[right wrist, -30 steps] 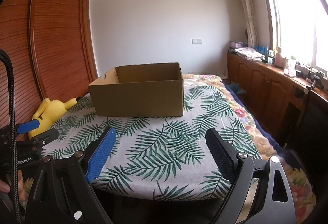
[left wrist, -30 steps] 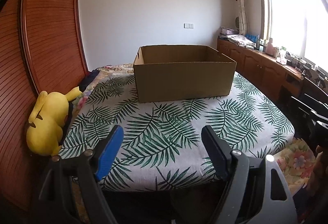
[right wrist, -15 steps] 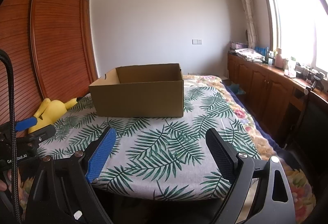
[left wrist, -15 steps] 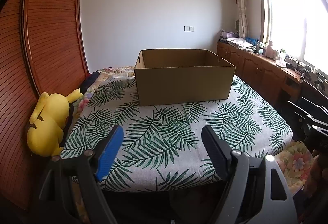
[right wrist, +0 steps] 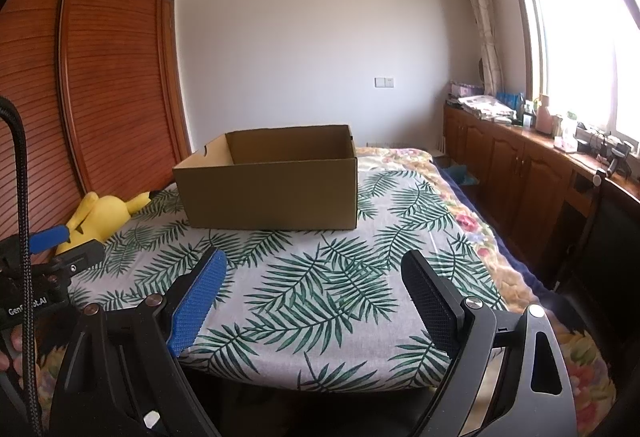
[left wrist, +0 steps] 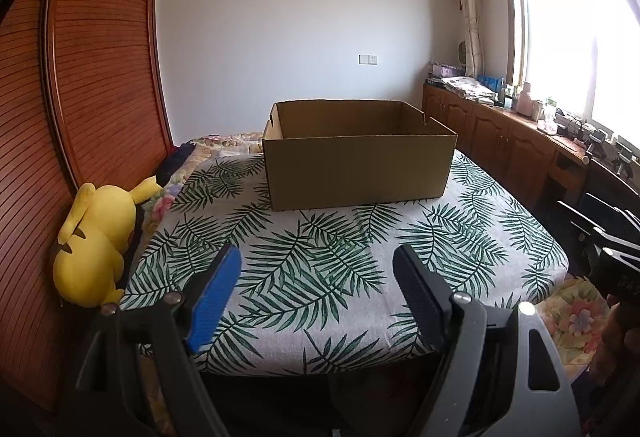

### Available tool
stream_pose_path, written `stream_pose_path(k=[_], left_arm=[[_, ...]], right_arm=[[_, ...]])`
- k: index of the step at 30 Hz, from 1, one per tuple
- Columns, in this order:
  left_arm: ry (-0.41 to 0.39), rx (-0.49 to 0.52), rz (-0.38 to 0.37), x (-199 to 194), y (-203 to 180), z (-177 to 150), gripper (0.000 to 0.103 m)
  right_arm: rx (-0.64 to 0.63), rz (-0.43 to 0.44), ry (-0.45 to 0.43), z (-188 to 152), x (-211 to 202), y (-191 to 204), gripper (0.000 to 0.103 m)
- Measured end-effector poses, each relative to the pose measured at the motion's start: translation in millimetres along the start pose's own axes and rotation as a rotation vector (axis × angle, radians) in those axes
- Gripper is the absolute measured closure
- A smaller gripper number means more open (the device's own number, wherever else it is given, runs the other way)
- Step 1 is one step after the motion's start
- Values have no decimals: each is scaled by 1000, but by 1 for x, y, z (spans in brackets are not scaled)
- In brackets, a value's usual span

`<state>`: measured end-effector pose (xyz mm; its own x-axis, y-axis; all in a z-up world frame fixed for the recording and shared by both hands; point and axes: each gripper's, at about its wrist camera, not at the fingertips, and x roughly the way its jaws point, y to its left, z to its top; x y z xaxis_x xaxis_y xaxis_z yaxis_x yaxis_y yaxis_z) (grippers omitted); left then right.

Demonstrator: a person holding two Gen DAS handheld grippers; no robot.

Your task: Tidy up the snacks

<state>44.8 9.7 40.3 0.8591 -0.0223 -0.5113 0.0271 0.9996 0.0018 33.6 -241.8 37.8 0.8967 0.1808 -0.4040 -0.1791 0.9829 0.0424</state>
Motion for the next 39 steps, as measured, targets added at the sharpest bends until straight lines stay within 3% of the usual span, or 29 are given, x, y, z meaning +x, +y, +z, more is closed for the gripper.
stream_pose_path(k=[39], left_arm=[[-2,1,2,-1,-1,0,24]], right_arm=[[0,-2,-4,-1,-1,-2,12]])
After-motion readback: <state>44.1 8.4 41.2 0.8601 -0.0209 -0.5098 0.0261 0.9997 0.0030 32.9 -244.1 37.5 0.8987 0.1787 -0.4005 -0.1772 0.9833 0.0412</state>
